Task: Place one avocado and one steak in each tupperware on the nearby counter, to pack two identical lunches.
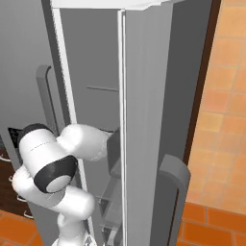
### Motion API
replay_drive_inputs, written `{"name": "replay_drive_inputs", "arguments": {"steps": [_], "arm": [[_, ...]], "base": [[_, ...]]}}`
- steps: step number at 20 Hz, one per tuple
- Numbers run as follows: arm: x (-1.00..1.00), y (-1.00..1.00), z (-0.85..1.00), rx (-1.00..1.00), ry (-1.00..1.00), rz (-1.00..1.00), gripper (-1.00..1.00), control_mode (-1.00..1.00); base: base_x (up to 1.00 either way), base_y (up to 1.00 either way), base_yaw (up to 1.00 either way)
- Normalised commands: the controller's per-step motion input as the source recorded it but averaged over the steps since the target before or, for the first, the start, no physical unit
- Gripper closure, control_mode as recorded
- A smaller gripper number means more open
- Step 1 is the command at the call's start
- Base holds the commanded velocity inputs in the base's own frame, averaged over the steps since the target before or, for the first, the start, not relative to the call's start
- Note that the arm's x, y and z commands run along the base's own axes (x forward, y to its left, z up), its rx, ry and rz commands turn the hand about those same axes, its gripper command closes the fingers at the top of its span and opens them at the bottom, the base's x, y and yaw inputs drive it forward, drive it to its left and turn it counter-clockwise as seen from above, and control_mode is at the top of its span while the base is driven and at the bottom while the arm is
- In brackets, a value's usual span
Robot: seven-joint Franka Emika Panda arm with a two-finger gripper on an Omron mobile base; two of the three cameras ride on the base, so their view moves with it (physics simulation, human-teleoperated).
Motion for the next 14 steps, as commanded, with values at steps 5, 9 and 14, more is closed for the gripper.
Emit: {"name": "replay_drive_inputs", "arguments": {"steps": [5, 9, 14], "arm": [[-0.3, 0.77, 0.84, 0.0, 0.15, 0.0, 1.0, -1.0], [-0.54, 0.45, 0.98, 0.04, 0.23, 0.0, 1.0, -1.0], [-0.76, 0.28, 0.75, 0.04, 0.14, 0.0, 1.0, -1.0]], "base": [[0.0, 0.0, 0.0], [0.0, 0.0, 0.0], [0.0, 0.0, 0.0]]}}
